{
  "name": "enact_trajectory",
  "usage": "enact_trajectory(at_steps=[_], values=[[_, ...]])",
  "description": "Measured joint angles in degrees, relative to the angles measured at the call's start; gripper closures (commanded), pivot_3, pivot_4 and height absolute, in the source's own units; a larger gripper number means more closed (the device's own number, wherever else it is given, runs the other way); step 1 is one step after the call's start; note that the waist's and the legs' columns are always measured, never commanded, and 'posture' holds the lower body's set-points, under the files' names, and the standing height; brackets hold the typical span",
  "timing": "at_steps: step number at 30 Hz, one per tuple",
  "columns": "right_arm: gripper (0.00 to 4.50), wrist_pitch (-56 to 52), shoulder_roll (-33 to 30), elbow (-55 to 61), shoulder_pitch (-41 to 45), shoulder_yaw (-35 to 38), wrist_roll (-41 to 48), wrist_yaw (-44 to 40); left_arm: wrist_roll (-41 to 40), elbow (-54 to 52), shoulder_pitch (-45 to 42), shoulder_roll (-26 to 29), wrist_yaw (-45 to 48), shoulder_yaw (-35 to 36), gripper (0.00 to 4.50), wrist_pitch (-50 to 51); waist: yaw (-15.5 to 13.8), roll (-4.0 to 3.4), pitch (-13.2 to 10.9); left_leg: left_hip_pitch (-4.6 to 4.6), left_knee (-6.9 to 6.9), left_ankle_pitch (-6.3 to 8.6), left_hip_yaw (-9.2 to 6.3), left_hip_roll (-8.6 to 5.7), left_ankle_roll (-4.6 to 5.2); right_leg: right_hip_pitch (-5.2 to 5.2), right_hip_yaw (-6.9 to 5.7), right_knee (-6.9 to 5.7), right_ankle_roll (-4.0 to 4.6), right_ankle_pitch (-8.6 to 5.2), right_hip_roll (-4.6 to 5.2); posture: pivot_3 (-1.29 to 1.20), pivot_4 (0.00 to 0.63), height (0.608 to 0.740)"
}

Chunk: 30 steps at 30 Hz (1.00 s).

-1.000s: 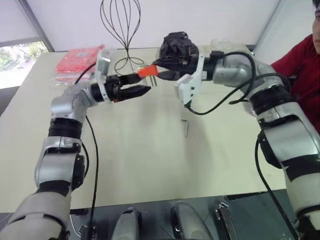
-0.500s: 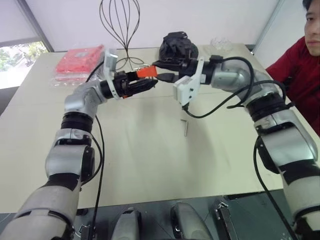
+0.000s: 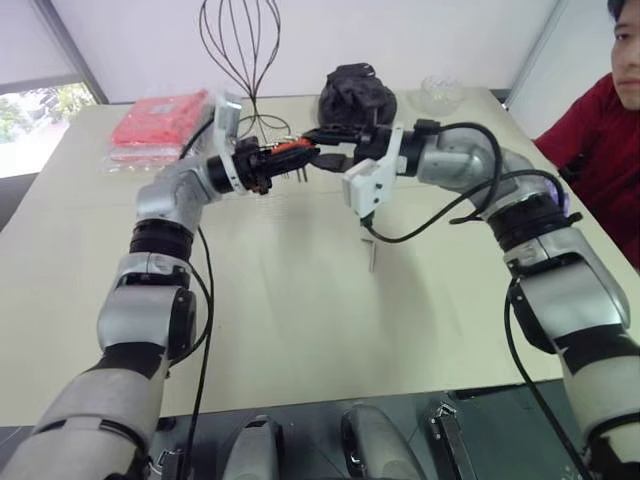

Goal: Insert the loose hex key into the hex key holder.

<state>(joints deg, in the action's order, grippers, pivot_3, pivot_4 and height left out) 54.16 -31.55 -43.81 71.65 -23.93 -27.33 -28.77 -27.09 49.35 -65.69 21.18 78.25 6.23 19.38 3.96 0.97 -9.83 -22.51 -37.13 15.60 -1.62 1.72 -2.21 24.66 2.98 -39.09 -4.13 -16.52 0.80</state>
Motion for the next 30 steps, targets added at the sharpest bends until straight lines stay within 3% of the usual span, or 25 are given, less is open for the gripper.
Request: enact_trajectory(at_steps=[10, 11, 16, 22, 24, 26, 30], values=[[3.53, -1.1, 0.0, 0.9, -1.0, 0.1, 1.4, -0.9, 1.0, 0.0, 0.0, -0.1, 0.1, 0.0, 4.42, -0.9, 0.0, 0.00, 0.0, 0.00, 0.00, 0.00, 0.00, 0.00, 0.00, 0.00, 0.00, -0.01, 0.00, 0.00, 0.00, 0.00, 0.150, 0.740], [2.48, -1.2, 0.0, 1.1, -1.1, 0.1, 1.5, -1.0, 1.0, 0.0, 0.0, -0.1, 0.1, 0.0, 4.50, -0.9, 0.0, 0.00, 0.0, 0.00, 0.00, 0.00, 0.00, 0.00, 0.00, 0.00, 0.00, 0.00, 0.00, 0.00, 0.00, 0.00, 0.150, 0.740], [0.04, -1.0, 0.0, 3.2, -2.8, 0.1, 1.9, -2.9, 1.2, 0.1, 0.3, -0.1, -1.2, 0.3, 4.50, -0.9, 0.0, 0.00, 0.0, 0.00, -0.01, 0.00, -0.01, 0.00, 0.00, 0.00, 0.00, -0.01, 0.00, 0.00, 0.00, 0.00, 0.150, 0.740], [0.04, -4.0, -1.7, 4.3, -5.1, 0.2, 2.1, -4.9, 1.9, -1.0, 2.3, 0.7, -1.1, 0.0, 4.50, -0.8, 0.0, 0.00, 0.0, 0.01, -0.01, 0.00, -0.01, 0.00, 0.00, 0.00, 0.00, -0.02, 0.00, 0.00, 0.00, 0.00, 0.150, 0.740], [0.04, -11.2, -3.4, 7.0, -9.0, 2.1, 5.1, -8.9, 3.5, -3.7, 4.8, 1.8, -1.1, -1.1, 4.50, -2.4, -0.1, 0.01, 0.0, 0.01, -0.04, 0.00, -0.04, 0.03, 0.00, -0.05, -0.01, -0.02, 0.00, 0.00, 0.00, 0.00, 0.150, 0.740], [0.04, -25.3, -4.4, 11.7, -15.0, 5.3, 10.5, -14.7, 5.9, -7.6, 8.4, 4.0, -1.0, -2.9, 4.50, -5.2, -0.2, 0.01, 0.0, 0.02, -0.06, 0.00, -0.04, 0.08, 0.00, -0.09, -0.01, -0.02, 0.00, 0.00, 0.01, 0.00, 0.150, 0.740], [0.04, -65.5, -2.6, 28.5, -25.5, 13.4, 24.1, -20.6, 6.8, -16.6, 15.7, 6.3, -1.2, -3.4, 4.50, -4.9, -0.5, -0.01, 0.0, 0.01, -0.08, 0.00, -0.18, 0.22, 0.01, -0.04, 0.03, -0.09, 0.00, 0.00, 0.09, 0.00, 0.150, 0.740]])
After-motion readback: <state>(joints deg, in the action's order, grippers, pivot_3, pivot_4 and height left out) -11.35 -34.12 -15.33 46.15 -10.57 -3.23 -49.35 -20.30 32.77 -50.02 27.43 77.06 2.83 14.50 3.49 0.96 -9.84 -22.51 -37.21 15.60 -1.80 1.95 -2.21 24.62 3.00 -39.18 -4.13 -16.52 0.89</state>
